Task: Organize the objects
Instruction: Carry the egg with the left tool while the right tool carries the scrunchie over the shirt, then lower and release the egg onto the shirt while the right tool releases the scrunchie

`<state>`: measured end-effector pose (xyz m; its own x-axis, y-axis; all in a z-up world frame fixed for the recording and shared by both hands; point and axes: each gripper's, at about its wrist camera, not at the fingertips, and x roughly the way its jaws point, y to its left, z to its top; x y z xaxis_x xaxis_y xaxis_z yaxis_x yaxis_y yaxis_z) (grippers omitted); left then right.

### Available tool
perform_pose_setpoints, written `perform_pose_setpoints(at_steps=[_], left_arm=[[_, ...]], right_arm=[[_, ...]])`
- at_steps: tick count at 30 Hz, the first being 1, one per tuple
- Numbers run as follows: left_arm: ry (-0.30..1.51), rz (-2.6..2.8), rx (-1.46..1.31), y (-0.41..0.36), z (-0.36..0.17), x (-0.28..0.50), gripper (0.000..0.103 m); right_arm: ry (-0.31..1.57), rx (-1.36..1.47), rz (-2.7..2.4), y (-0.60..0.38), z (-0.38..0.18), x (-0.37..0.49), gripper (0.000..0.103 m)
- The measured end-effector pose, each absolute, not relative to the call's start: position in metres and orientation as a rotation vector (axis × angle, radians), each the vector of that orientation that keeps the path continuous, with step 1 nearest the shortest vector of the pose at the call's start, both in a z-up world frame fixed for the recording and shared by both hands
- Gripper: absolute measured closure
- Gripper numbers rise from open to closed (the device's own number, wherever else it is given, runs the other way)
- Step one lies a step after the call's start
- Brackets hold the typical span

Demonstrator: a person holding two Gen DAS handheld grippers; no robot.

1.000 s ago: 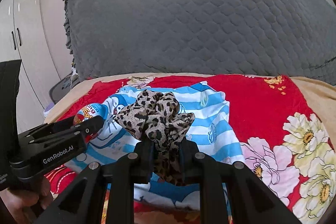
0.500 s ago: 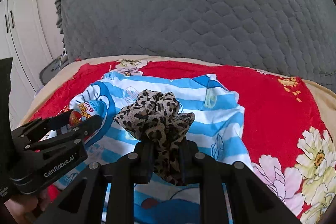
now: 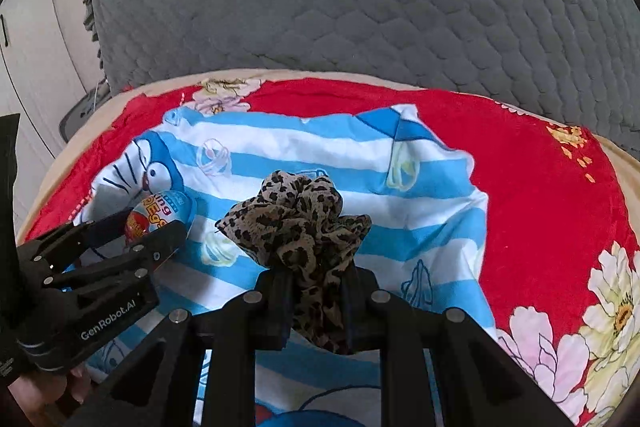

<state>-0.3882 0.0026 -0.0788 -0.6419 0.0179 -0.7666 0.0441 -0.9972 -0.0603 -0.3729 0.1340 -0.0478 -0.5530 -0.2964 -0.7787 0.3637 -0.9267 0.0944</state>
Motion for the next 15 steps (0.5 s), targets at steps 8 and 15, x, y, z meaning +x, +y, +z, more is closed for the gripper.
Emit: perform_pose_setpoints(at_steps=[8, 15], left_arm=[[0.094, -2.827, 1.370, 0.006, -0.084, -0.398, 0.046], [0.101, -2.822, 1.371, 0.005, -0.084, -0.396, 0.046]], right_arm=[[0.153, 1.332, -2.445, 0.128, -0.066, -0.383, 0.081], [0.172, 1.357, -2.439, 0.127, -0.066, -0.384, 0.081]])
